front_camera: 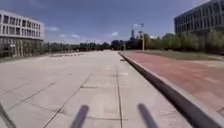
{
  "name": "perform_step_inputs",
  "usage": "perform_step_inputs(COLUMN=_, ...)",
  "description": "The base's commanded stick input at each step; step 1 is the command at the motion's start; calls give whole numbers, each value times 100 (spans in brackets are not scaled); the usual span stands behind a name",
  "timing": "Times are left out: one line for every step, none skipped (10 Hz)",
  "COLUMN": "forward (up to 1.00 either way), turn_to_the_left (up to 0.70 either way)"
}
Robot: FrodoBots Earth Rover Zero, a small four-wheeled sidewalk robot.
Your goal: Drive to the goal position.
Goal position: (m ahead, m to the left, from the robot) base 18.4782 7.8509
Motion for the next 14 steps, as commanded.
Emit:
perform_step_inputs(forward=70, turn_to_the_left=0)
perform_step_inputs(forward=70, turn_to_the_left=0)
perform_step_inputs(forward=70, turn_to_the_left=0)
perform_step_inputs(forward=70, turn_to_the_left=0)
perform_step_inputs(forward=70, turn_to_the_left=0)
perform_step_inputs(forward=70, turn_to_the_left=0)
perform_step_inputs(forward=70, turn_to_the_left=0)
perform_step_inputs(forward=70, turn_to_the_left=0)
perform_step_inputs(forward=70, turn_to_the_left=0)
perform_step_inputs(forward=70, turn_to_the_left=0)
perform_step_inputs(forward=70, turn_to_the_left=0)
perform_step_inputs(forward=70, turn_to_the_left=0)
perform_step_inputs(forward=70, turn_to_the_left=0)
perform_step_inputs(forward=70, turn_to_the_left=0)
